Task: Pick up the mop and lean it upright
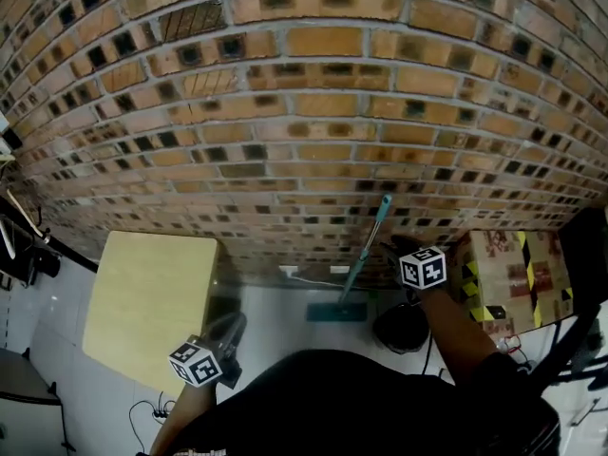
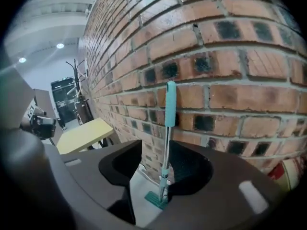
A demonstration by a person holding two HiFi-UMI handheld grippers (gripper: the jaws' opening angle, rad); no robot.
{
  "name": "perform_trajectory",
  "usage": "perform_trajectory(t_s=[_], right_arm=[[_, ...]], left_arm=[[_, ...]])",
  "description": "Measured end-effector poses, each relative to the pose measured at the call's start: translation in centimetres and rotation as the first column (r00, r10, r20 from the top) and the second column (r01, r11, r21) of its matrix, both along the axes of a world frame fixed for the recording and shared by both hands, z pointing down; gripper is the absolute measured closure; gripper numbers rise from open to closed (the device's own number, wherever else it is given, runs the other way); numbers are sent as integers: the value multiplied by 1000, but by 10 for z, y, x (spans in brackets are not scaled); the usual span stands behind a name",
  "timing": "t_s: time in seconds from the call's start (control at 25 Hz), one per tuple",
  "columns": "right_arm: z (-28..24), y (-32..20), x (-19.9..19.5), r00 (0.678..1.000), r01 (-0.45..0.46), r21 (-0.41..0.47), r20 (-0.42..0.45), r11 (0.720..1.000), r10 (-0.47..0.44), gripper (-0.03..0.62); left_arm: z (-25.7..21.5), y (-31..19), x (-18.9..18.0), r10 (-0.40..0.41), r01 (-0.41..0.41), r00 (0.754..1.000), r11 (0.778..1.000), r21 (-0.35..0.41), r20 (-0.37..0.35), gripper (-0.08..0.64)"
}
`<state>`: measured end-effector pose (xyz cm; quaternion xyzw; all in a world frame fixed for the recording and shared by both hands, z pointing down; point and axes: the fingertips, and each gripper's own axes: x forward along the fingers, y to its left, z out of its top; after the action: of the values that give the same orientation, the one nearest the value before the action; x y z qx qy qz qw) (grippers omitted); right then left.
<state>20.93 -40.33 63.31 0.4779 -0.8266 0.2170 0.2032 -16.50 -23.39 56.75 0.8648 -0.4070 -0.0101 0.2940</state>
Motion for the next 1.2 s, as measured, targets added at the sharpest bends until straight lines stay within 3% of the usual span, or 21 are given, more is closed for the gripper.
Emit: perform_trajectory(t_s=[0.2, 0.36, 0.72, 1.0, 1.2], right_arm=[[38, -43, -2, 997, 11, -48, -76, 999, -14, 396], [64, -55, -17, 996, 28, -90, -81, 996, -36, 399], [99, -73, -22, 993, -39, -137, -112, 990, 24, 474], [87, -51, -39, 991, 39, -115, -123, 993, -53, 480], [35, -29, -53, 983, 103, -84, -144, 991, -115, 480]], left_arm=[[-1, 8, 14, -40, 41, 998, 999, -28, 39, 565], [-1, 14, 8, -75, 78, 995, 996, -53, 61, 566], [11, 28, -15, -104, 114, 990, 987, -111, 90, 565], [18, 26, -23, -92, 100, 993, 989, -109, 76, 565], [15, 11, -15, -65, 68, 997, 994, -81, 39, 565]])
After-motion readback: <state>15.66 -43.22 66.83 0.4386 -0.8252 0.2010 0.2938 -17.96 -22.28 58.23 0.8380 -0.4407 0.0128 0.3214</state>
